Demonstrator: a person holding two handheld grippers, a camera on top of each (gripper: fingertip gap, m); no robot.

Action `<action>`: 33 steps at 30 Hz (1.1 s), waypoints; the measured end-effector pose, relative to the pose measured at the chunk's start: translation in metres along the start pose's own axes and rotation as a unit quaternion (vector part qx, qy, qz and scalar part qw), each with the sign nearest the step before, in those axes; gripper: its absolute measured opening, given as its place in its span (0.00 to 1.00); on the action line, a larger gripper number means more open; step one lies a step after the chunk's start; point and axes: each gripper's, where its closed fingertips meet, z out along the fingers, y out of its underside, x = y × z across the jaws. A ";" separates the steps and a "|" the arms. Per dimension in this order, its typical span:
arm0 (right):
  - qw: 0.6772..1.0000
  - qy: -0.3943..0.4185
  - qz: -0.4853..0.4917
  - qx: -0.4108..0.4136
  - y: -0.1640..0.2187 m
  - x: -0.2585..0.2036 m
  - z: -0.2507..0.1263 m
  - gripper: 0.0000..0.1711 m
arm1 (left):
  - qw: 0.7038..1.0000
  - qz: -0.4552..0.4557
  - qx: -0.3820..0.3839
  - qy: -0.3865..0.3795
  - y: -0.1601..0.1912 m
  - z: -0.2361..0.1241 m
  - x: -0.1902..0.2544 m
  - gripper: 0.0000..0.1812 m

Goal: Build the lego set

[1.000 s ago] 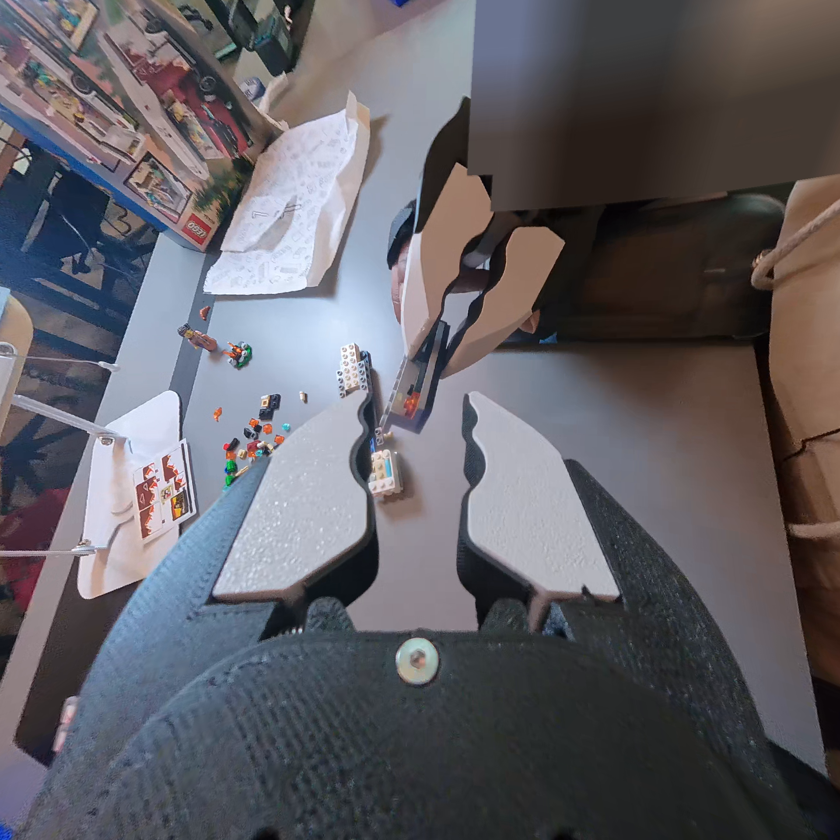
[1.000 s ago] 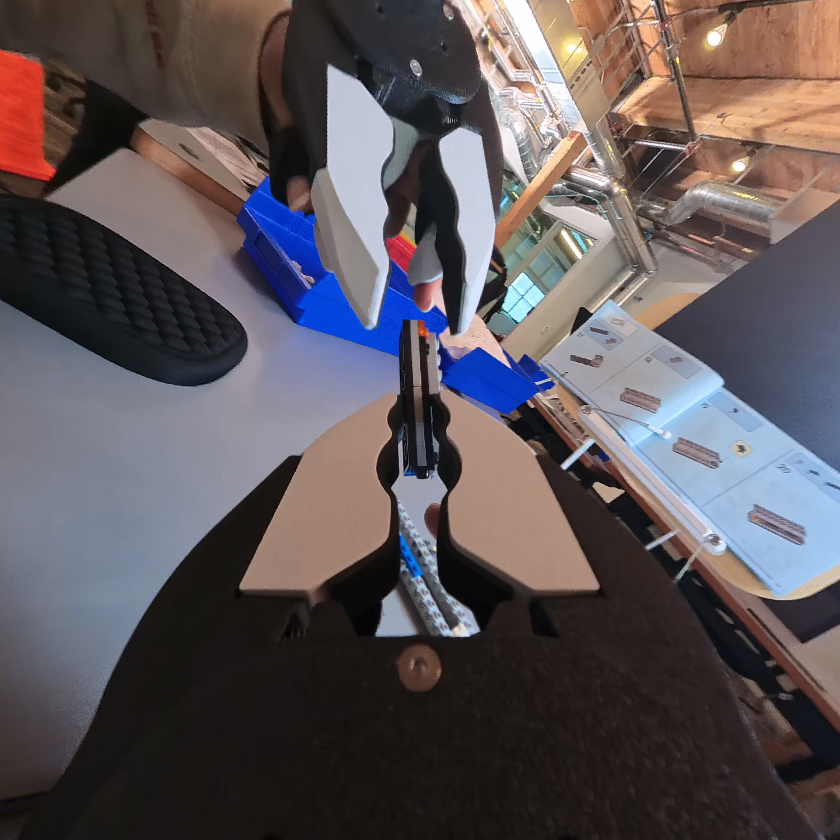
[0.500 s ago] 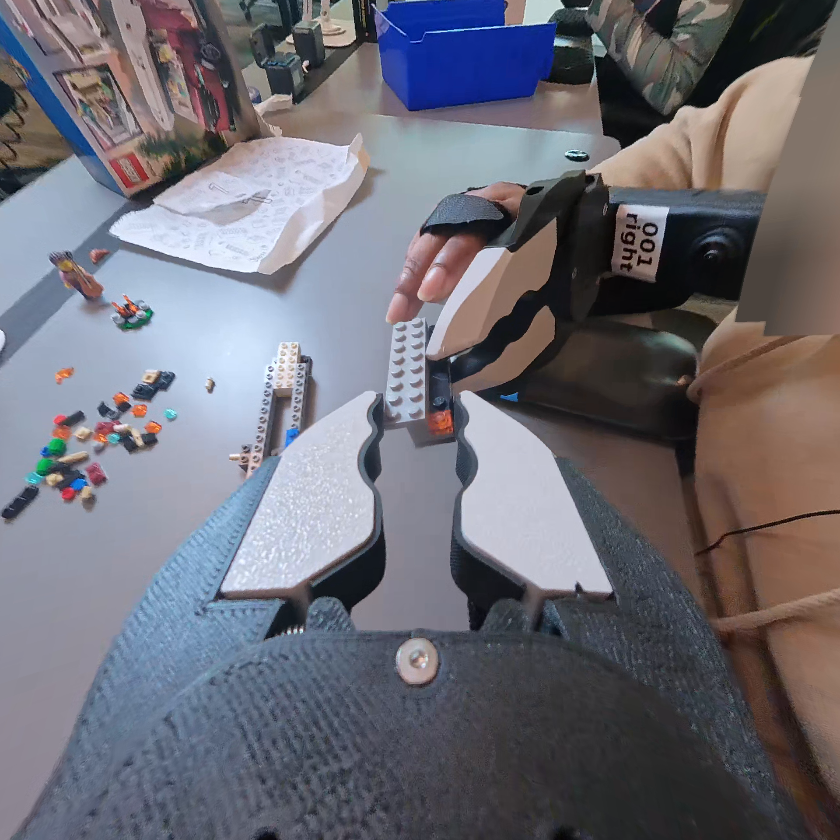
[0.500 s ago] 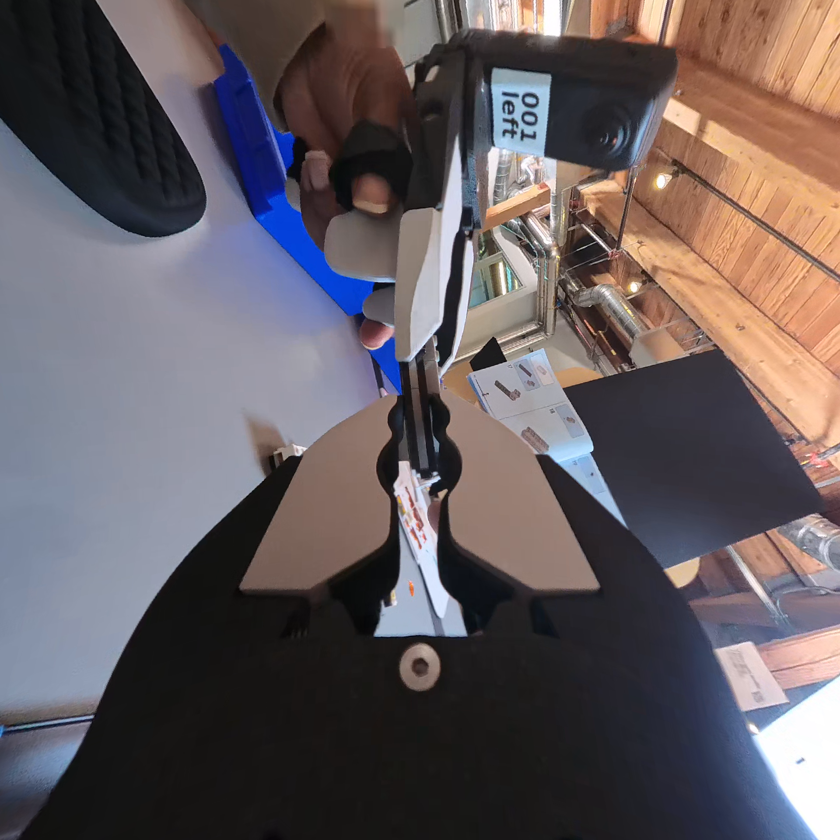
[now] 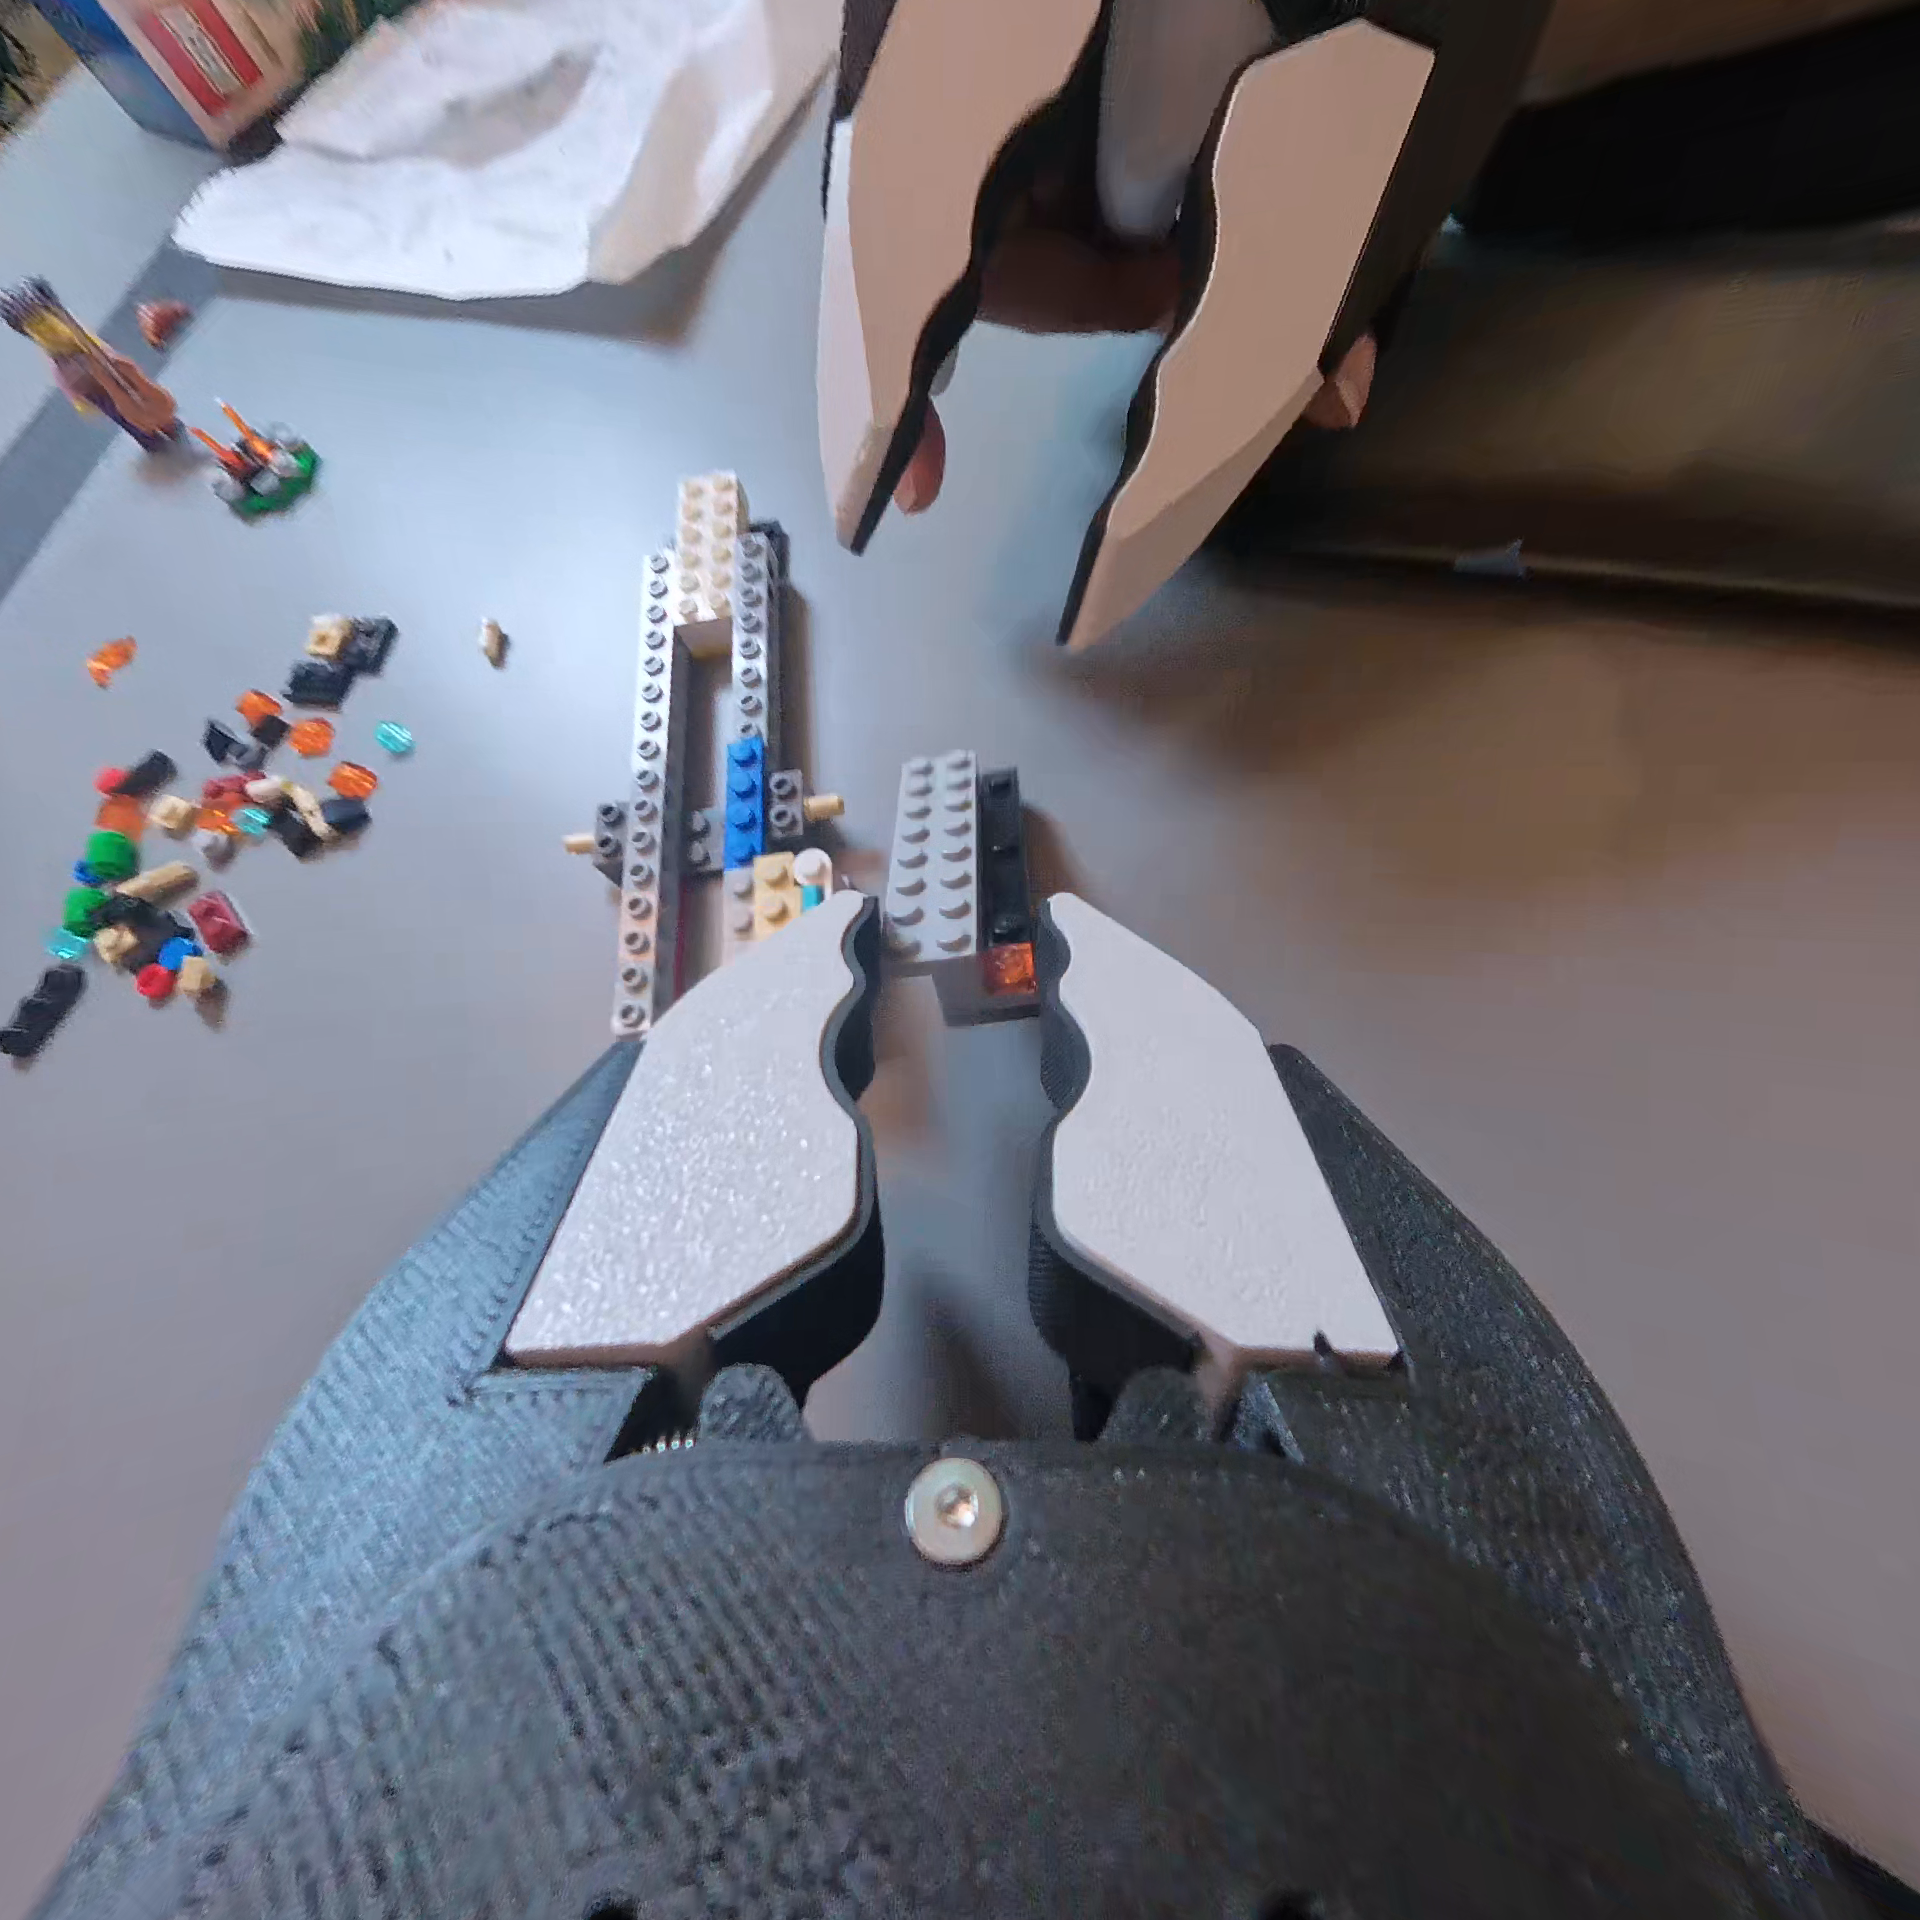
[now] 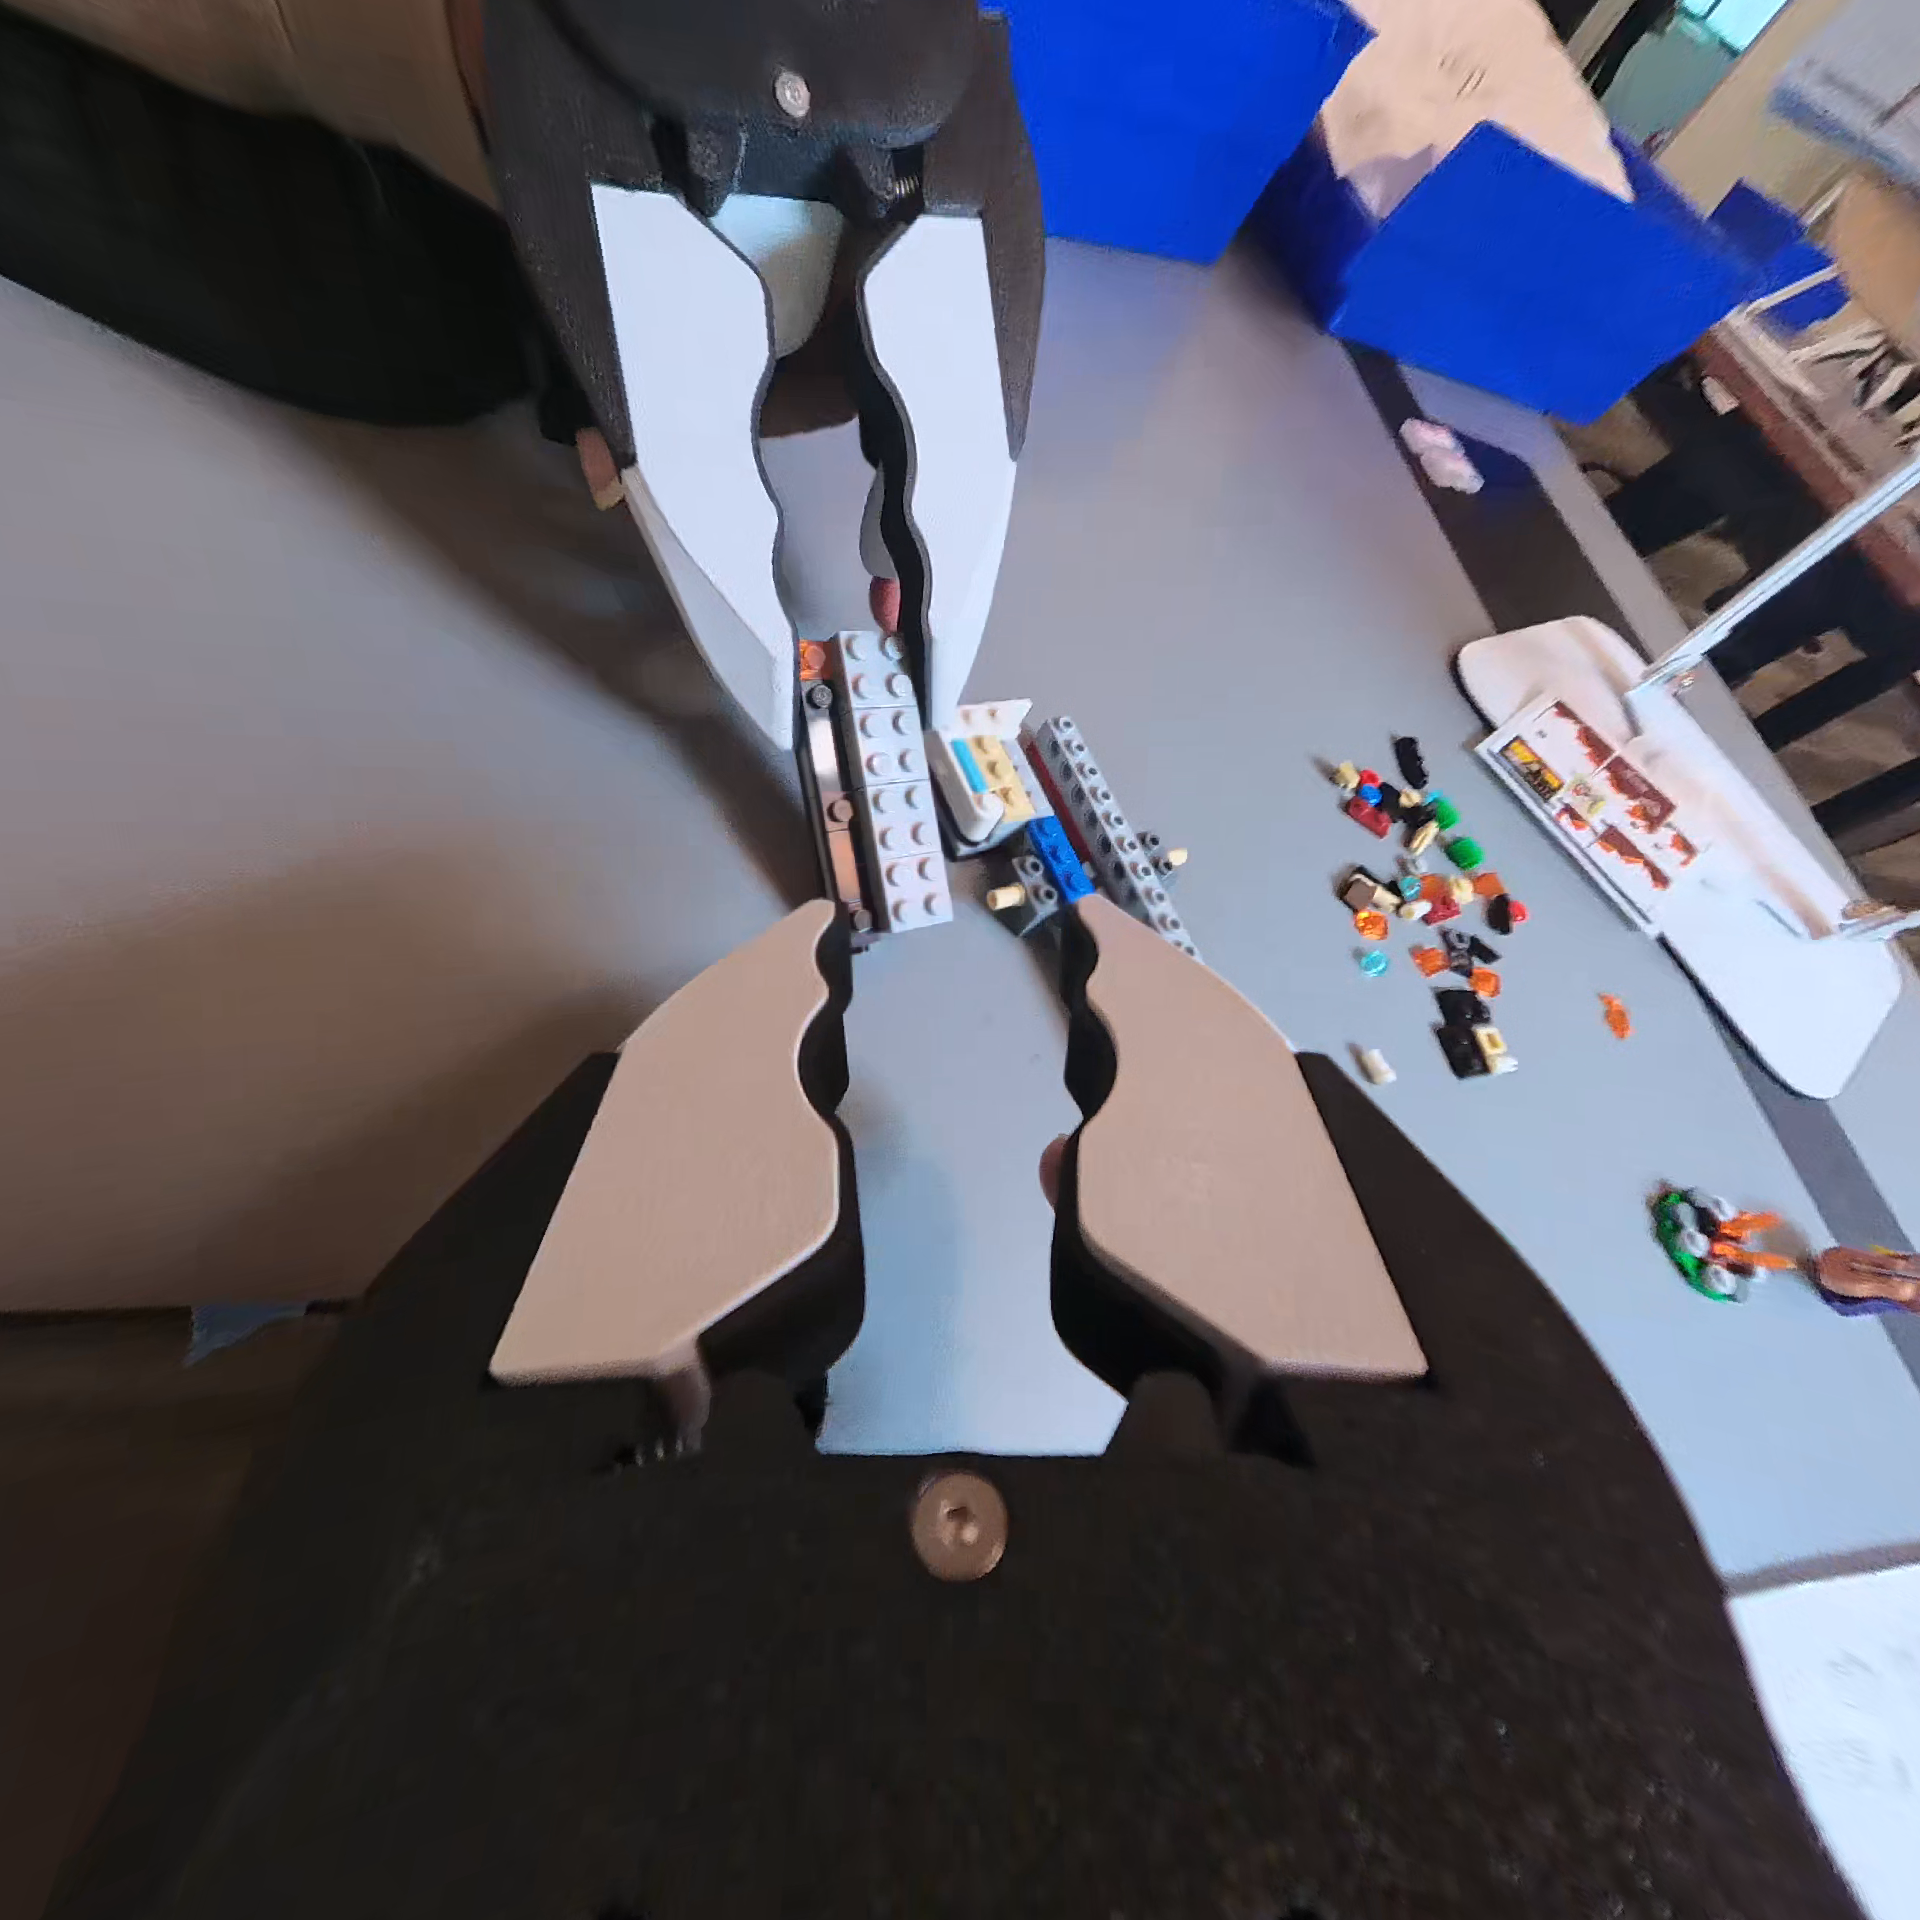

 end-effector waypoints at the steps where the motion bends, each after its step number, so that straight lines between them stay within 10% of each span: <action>1: 1.000 -0.002 0.003 -0.005 0.002 -0.001 0.002 0.22 | 1.000 -0.003 -0.008 0.001 0.004 0.002 0.000 0.16; 25: 0.998 0.040 0.006 -0.044 0.015 0.010 0.008 0.22 | 0.999 -0.004 -0.026 -0.030 0.017 0.009 -0.004 0.15; 33: 0.991 0.100 0.082 0.030 0.004 0.040 -0.002 0.22 | 0.996 -0.044 0.077 -0.029 -0.009 -0.012 -0.013 0.19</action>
